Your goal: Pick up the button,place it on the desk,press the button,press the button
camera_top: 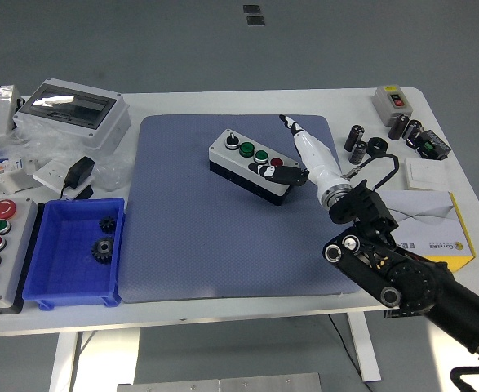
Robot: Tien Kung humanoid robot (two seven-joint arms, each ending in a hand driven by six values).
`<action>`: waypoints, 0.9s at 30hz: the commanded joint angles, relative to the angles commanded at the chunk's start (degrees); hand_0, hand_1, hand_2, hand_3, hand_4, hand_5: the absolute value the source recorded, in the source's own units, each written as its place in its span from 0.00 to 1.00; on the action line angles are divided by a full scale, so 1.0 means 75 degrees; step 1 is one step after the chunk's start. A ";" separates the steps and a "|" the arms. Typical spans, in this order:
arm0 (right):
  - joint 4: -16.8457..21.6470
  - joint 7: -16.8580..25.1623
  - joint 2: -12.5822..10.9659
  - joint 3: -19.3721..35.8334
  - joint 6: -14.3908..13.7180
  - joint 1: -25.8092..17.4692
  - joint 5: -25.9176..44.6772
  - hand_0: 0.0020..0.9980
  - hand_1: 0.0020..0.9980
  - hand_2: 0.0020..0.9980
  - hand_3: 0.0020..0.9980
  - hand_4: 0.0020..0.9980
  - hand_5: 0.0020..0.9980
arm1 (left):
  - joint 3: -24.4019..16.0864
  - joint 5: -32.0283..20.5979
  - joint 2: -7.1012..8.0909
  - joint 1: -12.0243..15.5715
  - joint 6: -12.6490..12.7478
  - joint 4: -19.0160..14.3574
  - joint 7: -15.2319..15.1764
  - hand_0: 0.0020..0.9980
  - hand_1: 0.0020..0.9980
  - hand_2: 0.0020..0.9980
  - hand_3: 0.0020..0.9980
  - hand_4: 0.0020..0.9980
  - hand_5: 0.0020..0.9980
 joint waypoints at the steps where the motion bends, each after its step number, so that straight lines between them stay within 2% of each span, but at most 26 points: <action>1: -0.0072 -0.0016 0.0025 -0.0052 0.0021 0.0042 0.0006 0.97 0.97 1.00 1.00 0.99 0.49 | -0.0002 0.0005 0.0003 -0.0003 -0.0001 0.0000 0.0001 0.63 0.60 0.54 0.61 0.67 0.42; 9: -0.0849 -0.0171 0.0281 -0.0542 0.0227 0.0451 0.0070 0.98 0.97 1.00 1.00 1.00 0.50 | 0.0046 -0.0014 0.0019 -0.0031 -0.0011 0.0000 -0.0011 0.63 0.60 0.54 0.61 0.67 0.42; 18: -0.1295 -0.0471 0.0446 -0.1028 0.0369 0.0692 -0.0123 0.98 0.97 1.00 1.00 1.00 0.52 | 0.0059 -0.0013 0.0032 -0.0042 -0.0018 0.0000 0.0002 0.63 0.60 0.54 0.61 0.67 0.42; 19: -0.1314 -0.0505 0.0451 -0.1064 0.0354 0.0702 -0.0159 0.99 0.97 1.00 1.00 1.00 0.56 | 0.0060 -0.0013 0.0031 -0.0042 -0.0018 0.0000 0.0002 0.63 0.60 0.54 0.61 0.67 0.42; 27: -0.1424 -0.0678 0.0516 -0.1321 0.0004 0.0727 -0.0414 0.99 0.97 1.00 1.00 1.00 0.57 | 0.0054 0.0018 0.0026 -0.0046 -0.0026 0.0000 0.0004 0.63 0.60 0.54 0.61 0.67 0.42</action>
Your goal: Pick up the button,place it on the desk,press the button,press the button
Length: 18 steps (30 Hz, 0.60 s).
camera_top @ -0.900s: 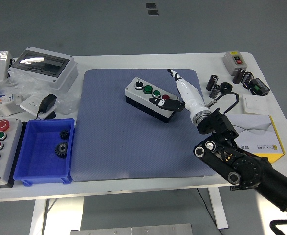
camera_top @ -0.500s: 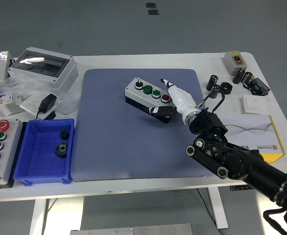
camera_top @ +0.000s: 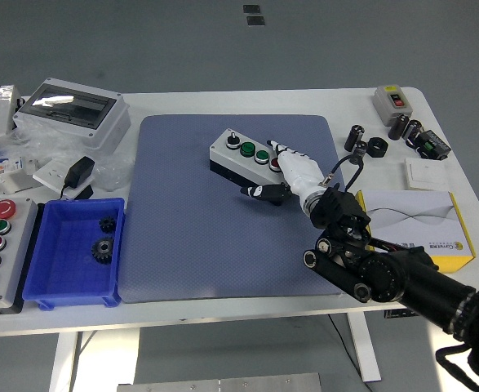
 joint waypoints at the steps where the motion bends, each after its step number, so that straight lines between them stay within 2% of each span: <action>1: -0.0015 -0.0003 0.0005 -0.0027 -0.0045 0.0004 -0.0012 0.99 0.97 1.00 1.00 1.00 0.57 | -0.0001 0.0005 -0.0001 -0.0002 -0.0001 0.0000 -0.0002 0.63 0.60 0.54 0.61 0.67 0.42; 3: -0.0041 -0.0005 0.0016 -0.0066 -0.0121 0.0010 -0.0028 0.99 0.97 1.00 1.00 1.00 0.57 | -0.0002 0.0008 -0.0003 -0.0005 -0.0001 0.0000 -0.0004 0.63 0.60 0.54 0.61 0.67 0.42; 4: -0.0058 -0.0006 0.0022 -0.0084 -0.0156 0.0015 -0.0037 0.80 0.82 0.86 1.00 1.00 0.55 | -0.0003 0.0010 -0.0005 -0.0007 -0.0001 0.0000 -0.0004 0.63 0.60 0.54 0.61 0.67 0.42; 9: -0.0195 -0.0040 0.0067 -0.0185 -0.0247 0.0048 -0.0062 0.80 0.82 0.86 1.00 1.00 0.55 | 0.0016 -0.0001 -0.0009 -0.0014 -0.0004 0.0000 -0.0011 0.63 0.60 0.54 0.61 0.67 0.42; 10: -0.0226 -0.0048 0.0073 -0.0211 -0.0261 0.0052 -0.0065 0.39 0.56 0.63 0.81 0.89 0.35 | 0.0028 -0.0012 -0.0008 -0.0015 -0.0005 0.0000 -0.0016 0.63 0.60 0.53 0.61 0.67 0.42; 15: -0.0297 -0.0090 0.0082 -0.0290 -0.0359 0.0048 -0.0131 0.39 0.56 0.63 0.81 0.89 0.35 | 0.0066 -0.0045 -0.0004 -0.0015 -0.0008 0.0000 -0.0035 0.63 0.60 0.53 0.61 0.67 0.42; 16: -0.0303 -0.0102 0.0083 -0.0300 -0.0382 0.0047 -0.0154 0.24 0.43 0.47 0.63 0.69 0.26 | 0.0072 -0.0052 -0.0004 -0.0013 -0.0009 0.0000 -0.0038 0.63 0.60 0.53 0.61 0.67 0.42; 18: -0.0316 -0.0118 0.0084 -0.0315 -0.0424 0.0045 -0.0192 0.24 0.43 0.47 0.63 0.69 0.26 | 0.0083 -0.0058 -0.0003 -0.0009 -0.0010 0.0000 -0.0042 0.63 0.60 0.53 0.61 0.67 0.42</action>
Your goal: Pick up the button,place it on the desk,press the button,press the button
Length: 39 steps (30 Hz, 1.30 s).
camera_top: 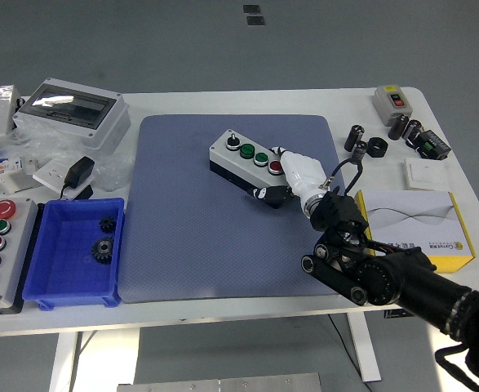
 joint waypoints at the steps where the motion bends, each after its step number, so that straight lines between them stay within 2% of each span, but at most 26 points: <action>1: -0.0007 -0.0005 0.0000 -0.0006 -0.0020 -0.0002 -0.0023 0.24 0.43 0.47 0.63 0.69 0.26 | 0.0010 -0.0009 0.0001 0.0002 0.0000 0.0000 -0.0004 0.63 0.60 0.53 0.61 0.67 0.42; 3: -0.0016 -0.0011 -0.0002 -0.0015 -0.0049 -0.0007 -0.0068 0.24 0.43 0.47 0.63 0.69 0.26 | 0.0030 -0.0028 0.0002 0.0005 -0.0001 0.0000 -0.0017 0.63 0.60 0.53 0.61 0.67 0.42; 4: -0.0015 -0.0012 -0.0006 -0.0017 -0.0070 -0.0013 -0.0106 0.20 0.38 0.42 0.58 0.53 0.24 | 0.0045 -0.0039 0.0002 0.0009 -0.0002 0.0000 -0.0025 0.63 0.60 0.53 0.61 0.66 0.42; 9: 0.0183 0.0049 -0.0099 0.0078 -0.0185 -0.0066 -0.0297 0.20 0.38 0.42 0.58 0.53 0.24 | 0.0090 -0.0083 -0.0003 0.0019 -0.0005 0.0000 -0.0060 0.63 0.60 0.53 0.61 0.66 0.42; 10: 0.0305 0.0110 -0.0160 0.0120 -0.0210 -0.0090 -0.0311 0.17 0.36 0.36 0.54 0.46 0.08 | 0.0095 -0.0090 -0.0004 0.0021 -0.0005 0.0000 -0.0068 0.63 0.60 0.53 0.61 0.66 0.42; 11: 0.0432 0.0200 -0.0240 0.0158 -0.0225 -0.0121 -0.0290 0.17 0.36 0.36 0.54 0.46 0.08 | 0.0096 -0.0092 -0.0006 0.0022 -0.0005 0.0000 -0.0074 0.63 0.60 0.53 0.61 0.66 0.42; 15: 0.1211 0.0752 -0.0809 0.0400 -0.0175 -0.0409 0.0063 0.17 0.36 0.36 0.54 0.46 0.08 | 0.0104 -0.0130 -0.0023 0.0039 0.0001 0.0000 -0.0106 0.63 0.60 0.53 0.61 0.66 0.42; 16: 0.1425 0.0894 -0.0957 0.0469 -0.0126 -0.0498 0.0160 0.12 0.32 0.33 0.44 0.33 0.01 | 0.0097 -0.0131 -0.0029 0.0046 0.0003 0.0000 -0.0106 0.63 0.60 0.54 0.61 0.65 0.42; 21: 0.2694 0.1800 -0.1839 0.0765 0.0376 -0.1040 0.0558 0.12 0.32 0.33 0.44 0.33 0.01 | 0.0022 -0.0079 -0.0066 0.0090 0.0013 0.0000 -0.0101 0.63 0.60 0.54 0.61 0.65 0.42; 26: 0.3800 0.2676 -0.2671 0.0445 0.0210 -0.1581 0.0029 0.12 0.32 0.33 0.42 0.32 0.00 | -0.0017 -0.0048 -0.0085 0.0113 0.0025 0.0000 -0.0125 0.63 0.60 0.54 0.61 0.65 0.43; 28: 0.3990 0.2857 -0.2732 0.0244 0.0110 -0.1655 -0.0233 0.15 0.33 0.34 0.43 0.33 0.00 | -0.0041 -0.0012 -0.0092 0.0113 0.0025 0.0000 -0.0117 0.63 0.60 0.54 0.61 0.65 0.43; 32: 0.3692 0.3042 -0.2506 0.0028 -0.0031 -0.1635 -0.0820 0.15 0.33 0.34 0.43 0.33 0.00 | -0.0034 0.0019 -0.0111 0.0088 0.0019 0.0000 -0.0132 0.63 0.60 0.54 0.61 0.65 0.43; 33: 0.3616 0.3065 -0.2455 -0.0025 -0.0041 -0.1609 -0.0960 0.15 0.33 0.34 0.43 0.33 0.00 | -0.0026 0.0021 -0.0112 0.0078 0.0017 0.0000 -0.0141 0.63 0.60 0.54 0.61 0.65 0.43; 34: 0.3562 0.3080 -0.2422 -0.0081 -0.0041 -0.1580 -0.1057 0.23 0.35 0.34 0.43 0.35 0.00 | -0.0015 0.0019 -0.0111 0.0069 0.0015 0.0000 -0.0152 0.63 0.60 0.54 0.61 0.65 0.43; 39: 0.3468 0.3039 -0.2395 -0.0331 0.0069 -0.1437 -0.1198 0.23 0.35 0.34 0.43 0.35 0.00 | 0.0011 0.0008 -0.0108 0.0057 0.0014 0.0000 -0.0158 0.63 0.60 0.54 0.61 0.65 0.43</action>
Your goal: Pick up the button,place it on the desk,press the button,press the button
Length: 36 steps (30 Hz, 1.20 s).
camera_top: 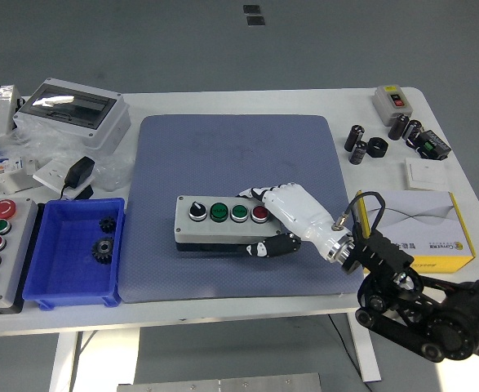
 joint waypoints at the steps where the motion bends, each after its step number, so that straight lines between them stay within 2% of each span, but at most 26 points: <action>1: 0.0000 -0.0037 -0.0003 -0.0024 0.0039 0.0012 -0.0001 0.30 0.37 0.35 0.46 0.39 0.00 | -0.0003 0.0002 -0.0001 0.0005 0.0000 0.0000 0.0009 0.63 0.60 0.54 0.61 0.65 0.45; 6: 0.0019 -0.0176 -0.0019 -0.0004 0.0303 -0.0037 0.0177 0.30 0.37 0.35 0.46 0.39 0.00 | -0.0036 0.0024 0.0007 0.0036 0.0004 0.0000 0.0048 0.63 0.60 0.54 0.61 0.65 0.45; 7: 0.0020 -0.0148 -0.0024 0.0023 0.0369 -0.0056 0.0281 0.40 0.42 0.40 0.49 0.42 0.00 | -0.0044 0.0029 0.0010 0.0039 0.0005 0.0000 0.0052 0.63 0.60 0.54 0.61 0.65 0.46; 12: 0.0018 0.0053 -0.0061 0.0319 0.0737 -0.0123 0.0742 0.40 0.42 0.40 0.49 0.42 0.00 | -0.0033 0.0029 0.0013 0.0037 0.0001 0.0000 0.0052 0.63 0.60 0.54 0.61 0.65 0.46; 13: 0.0016 0.0077 -0.0069 0.0349 0.0763 -0.0129 0.0801 0.54 0.58 0.57 0.59 0.45 0.00 | -0.0028 0.0026 0.0011 0.0033 0.0000 0.0000 0.0050 0.63 0.60 0.54 0.61 0.65 0.46; 18: -0.0013 0.0162 -0.0099 0.0372 0.0767 -0.0118 0.0964 0.54 0.58 0.57 0.59 0.45 0.00 | -0.0019 0.0021 0.0011 0.0018 -0.0001 0.0000 0.0040 0.63 0.60 0.54 0.61 0.65 0.46; 19: -0.0024 0.0174 -0.0106 0.0359 0.0755 -0.0107 0.0989 0.74 0.69 0.69 0.68 0.36 0.00 | -0.0020 0.0021 0.0013 0.0015 0.0000 0.0000 0.0038 0.63 0.60 0.54 0.61 0.65 0.46; 24: -0.0179 0.0237 -0.0113 0.0242 0.0654 -0.0001 0.1007 0.74 0.69 0.69 0.68 0.36 0.00 | -0.0018 0.0017 0.0017 0.0005 0.0001 0.0000 0.0034 0.63 0.60 0.54 0.61 0.65 0.46; 25: -0.0205 0.0237 -0.0109 0.0229 0.0645 0.0013 0.0985 0.81 0.76 0.77 0.73 0.56 0.00 | -0.0015 0.0014 0.0016 0.0005 0.0001 0.0000 0.0034 0.63 0.60 0.54 0.61 0.65 0.46; 36: -0.0302 0.0232 -0.0118 0.0088 0.0653 0.0136 0.0915 0.83 0.77 0.78 0.76 0.58 0.00 | -0.0003 -0.0002 0.0017 0.0008 0.0002 0.0000 0.0039 0.63 0.60 0.54 0.61 0.65 0.46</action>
